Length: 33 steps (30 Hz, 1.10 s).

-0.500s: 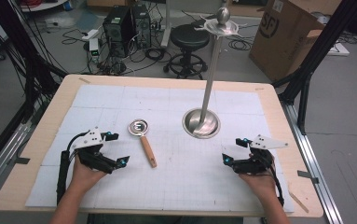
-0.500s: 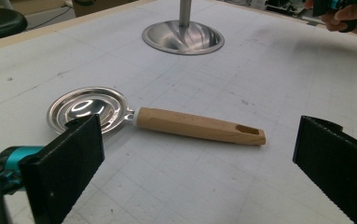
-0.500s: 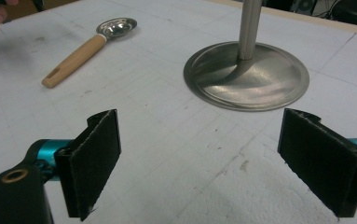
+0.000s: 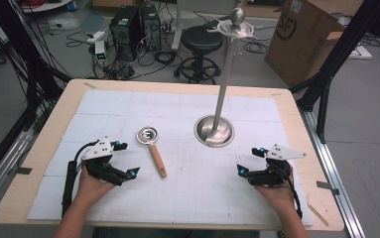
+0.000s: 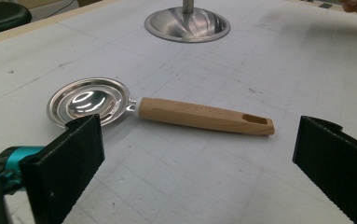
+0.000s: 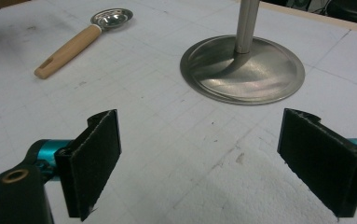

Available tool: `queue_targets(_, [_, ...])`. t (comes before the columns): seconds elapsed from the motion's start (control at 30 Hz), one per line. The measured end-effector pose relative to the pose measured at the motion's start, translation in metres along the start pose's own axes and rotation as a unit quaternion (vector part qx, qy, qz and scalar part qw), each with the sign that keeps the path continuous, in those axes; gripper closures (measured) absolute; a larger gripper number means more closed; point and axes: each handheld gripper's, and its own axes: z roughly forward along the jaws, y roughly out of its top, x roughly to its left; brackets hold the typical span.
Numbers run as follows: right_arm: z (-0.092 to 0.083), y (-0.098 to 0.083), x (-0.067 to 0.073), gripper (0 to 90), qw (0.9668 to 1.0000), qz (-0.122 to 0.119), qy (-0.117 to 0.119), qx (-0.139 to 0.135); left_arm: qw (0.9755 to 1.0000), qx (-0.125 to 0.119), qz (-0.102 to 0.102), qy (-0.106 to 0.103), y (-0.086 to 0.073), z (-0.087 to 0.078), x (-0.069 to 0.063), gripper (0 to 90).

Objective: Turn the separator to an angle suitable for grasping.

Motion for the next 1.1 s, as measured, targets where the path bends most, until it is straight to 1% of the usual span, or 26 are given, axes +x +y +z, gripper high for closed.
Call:
queue_targets(0.03, [0.001,0.0,0.0,12.4,1.0,0.0,0.0,0.004,0.9999,0.002,0.003,-0.012,0.0,-0.001,0.0,10.7])
queue_targets(0.07, [0.001,0.0,0.0,12.4,1.0,0.001,0.0,0.005,0.9998,0.003,0.005,-0.02,-0.001,0.0,0.0,16.0])
queue_targets(0.17, [0.002,-0.001,0.0,12.4,1.0,0.0,0.001,0.005,0.9995,0.01,0.009,-0.027,-0.001,0.002,-0.001,23.1])
queue_targets(0.2, [0.002,-0.001,0.0,12.4,1.0,0.0,0.001,0.007,0.9994,0.011,0.009,-0.033,-0.001,0.003,-0.002,26.0])
queue_targets(0.23, [0.002,-0.001,0.0,12.4,1.0,0.0,0.001,0.007,0.9994,0.011,0.009,-0.033,-0.001,0.003,-0.002,28.3])
queue_targets(0.27, [0.001,-0.001,0.0,12.4,1.0,0.0,0.001,0.007,0.9988,0.015,0.011,-0.045,-0.001,0.005,-0.003,32.1])
queue_targets(0.33, [0.001,-0.001,0.0,12.4,1.0,-0.001,0.001,0.009,0.9987,0.022,0.014,-0.043,-0.001,0.008,-0.004,40.3])
queue_targets(0.37, [0.002,-0.001,0.0,12.4,1.0,0.0,0.001,0.009,0.9987,0.026,0.014,-0.041,-0.001,0.01,-0.005,41.4])
queue_targets(0.4, [0.002,-0.001,0.0,12.4,1.0,0.0,0.001,0.009,0.9987,0.026,0.014,-0.041,-0.001,0.01,-0.005,44.0])
queue_targets(0.43, [0.002,-0.002,0.0,12.5,0.9999,0.001,0.001,0.011,0.9984,0.034,0.013,-0.044,-0.001,0.014,-0.006,47.4])
queue_targets(0.5, [0.003,-0.002,-0.001,13.9,0.9999,0.001,0.001,0.013,0.9982,0.038,0.012,-0.044,-0.001,0.016,-0.007,52.3])
queue_targets(0.53, [0.003,-0.002,0.0,13.9,0.9999,0.003,0.001,0.013,0.9979,0.051,0.017,-0.036,-0.001,0.02,-0.01,55.1])
queue_targets(0.57, [0.004,-0.002,-0.001,14.0,0.9999,0.002,0.0,0.014,0.9979,0.051,0.017,-0.036,-0.001,0.02,-0.01,59.3])
queue_targets(0.6, [0.004,-0.002,0.0,14.2,0.9999,0.004,0.001,0.015,0.9977,0.058,0.023,-0.026,0.0,0.021,-0.011,63.4])
queue_targets(0.63, [0.004,-0.002,0.0,14.2,0.9999,0.004,0.001,0.015,0.9975,0.062,0.029,-0.02,0.001,0.022,-0.013,63.4])
queue_targets(0.67, [0.004,-0.002,0.0,14.3,0.9999,0.001,0.001,0.015,0.9977,0.06,0.027,-0.017,0.002,0.023,-0.013,66.1])
queue_targets(0.7, [0.004,-0.002,0.0,14.3,0.9999,0.002,0.001,0.016,0.9979,0.057,0.023,-0.019,0.003,0.025,-0.014,68.8])
queue_targets(0.73, [0.004,-0.002,-0.001,14.3,0.9999,-0.001,0.001,0.016,0.9979,0.057,0.023,-0.021,0.004,0.026,-0.014,71.1])
queue_targets(0.77, [0.005,-0.003,0.0,14.3,0.9998,0.0,0.001,0.019,0.9977,0.059,0.026,-0.023,0.006,0.03,-0.016,75.2])
queue_targets(0.8, [0.005,-0.003,0.0,14.3,0.9998,0.0,0.001,0.019,0.9977,0.059,0.026,-0.023,0.006,0.03,-0.016,76.7])
queue_targets(0.83, [0.005,-0.003,0.0,14.3,0.9998,0.0,0.001,0.019,0.9972,0.066,0.027,-0.024,0.006,0.032,-0.017,76.7])
queue_targets(0.87, [0.005,-0.003,0.0,14.3,0.9998,-0.002,0.001,0.019,0.9965,0.077,0.027,-0.019,0.006,0.035,-0.018,81.6])
queue_targets(0.9, [0.005,-0.002,0.0,14.3,0.9998,-0.001,0.001,0.019,0.9951,0.093,0.029,-0.014,0.007,0.039,-0.019,83.6])
queue_targets(1.0, [0.004,-0.002,0.0,14.3,0.9998,-0.001,0.001,0.019,0.9945,0.101,0.028,-0.01,0.008,0.041,-0.02,86.9])
queue_targets(1.07, [0.005,-0.003,-0.001,14.3,0.9998,0.0,0.001,0.019,0.9944,0.102,0.027,-0.011,0.008,0.043,-0.02,87.5])
queue_targets(1.1, [0.005,-0.003,-0.001,14.4,0.9998,0.0,0.001,0.019,0.994,0.104,0.031,-0.008,0.008,0.046,-0.021,87.6])
